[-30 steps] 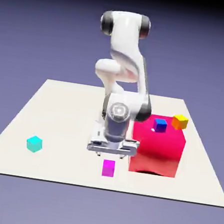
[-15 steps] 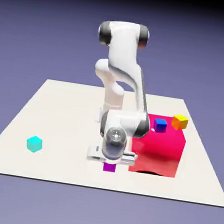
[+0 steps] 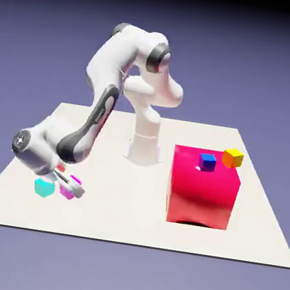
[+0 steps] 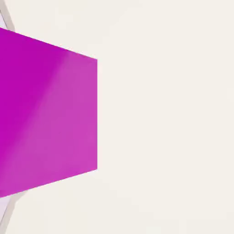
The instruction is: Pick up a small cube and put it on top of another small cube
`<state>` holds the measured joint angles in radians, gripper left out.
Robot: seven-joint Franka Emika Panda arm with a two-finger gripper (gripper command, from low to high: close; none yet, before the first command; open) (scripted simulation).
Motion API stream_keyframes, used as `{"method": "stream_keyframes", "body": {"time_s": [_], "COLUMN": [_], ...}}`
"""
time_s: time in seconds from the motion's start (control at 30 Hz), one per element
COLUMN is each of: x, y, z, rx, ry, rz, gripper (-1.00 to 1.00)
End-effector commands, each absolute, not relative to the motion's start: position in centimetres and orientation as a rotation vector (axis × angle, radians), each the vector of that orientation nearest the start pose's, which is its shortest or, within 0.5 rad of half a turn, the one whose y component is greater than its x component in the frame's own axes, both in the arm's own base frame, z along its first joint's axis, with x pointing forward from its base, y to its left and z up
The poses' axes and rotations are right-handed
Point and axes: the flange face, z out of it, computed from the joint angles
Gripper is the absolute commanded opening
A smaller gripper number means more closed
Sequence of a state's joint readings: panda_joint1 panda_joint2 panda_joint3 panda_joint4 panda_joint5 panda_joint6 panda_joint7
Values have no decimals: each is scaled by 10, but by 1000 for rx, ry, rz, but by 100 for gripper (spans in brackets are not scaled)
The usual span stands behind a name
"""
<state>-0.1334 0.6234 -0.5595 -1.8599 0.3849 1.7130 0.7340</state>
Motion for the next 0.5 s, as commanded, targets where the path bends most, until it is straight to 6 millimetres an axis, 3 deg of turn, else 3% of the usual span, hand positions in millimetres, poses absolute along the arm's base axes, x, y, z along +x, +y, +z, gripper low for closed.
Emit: {"method": "stream_keyframes", "body": {"time_s": [0.0, 0.17, 0.23, 0.33, 0.37, 0.4, 0.43, 0.47], "x": [444, 391, 390, 378, 377, 377, 377, 382], "y": [-342, -421, -422, -399, -397, -397, -397, -405], "z": [197, 226, 227, 169, 165, 165, 165, 184], "rx": [-1980, -1703, -1698, -1699, -1698, -1698, -1698, -1699], "ry": [2211, 2371, 2373, 2372, 2373, 2373, 2373, 2370], "rz": [979, 877, 875, 875, 875, 875, 875, 875], "gripper": [-100, -100, -100, -100, -100, 100, 100, 100]}}
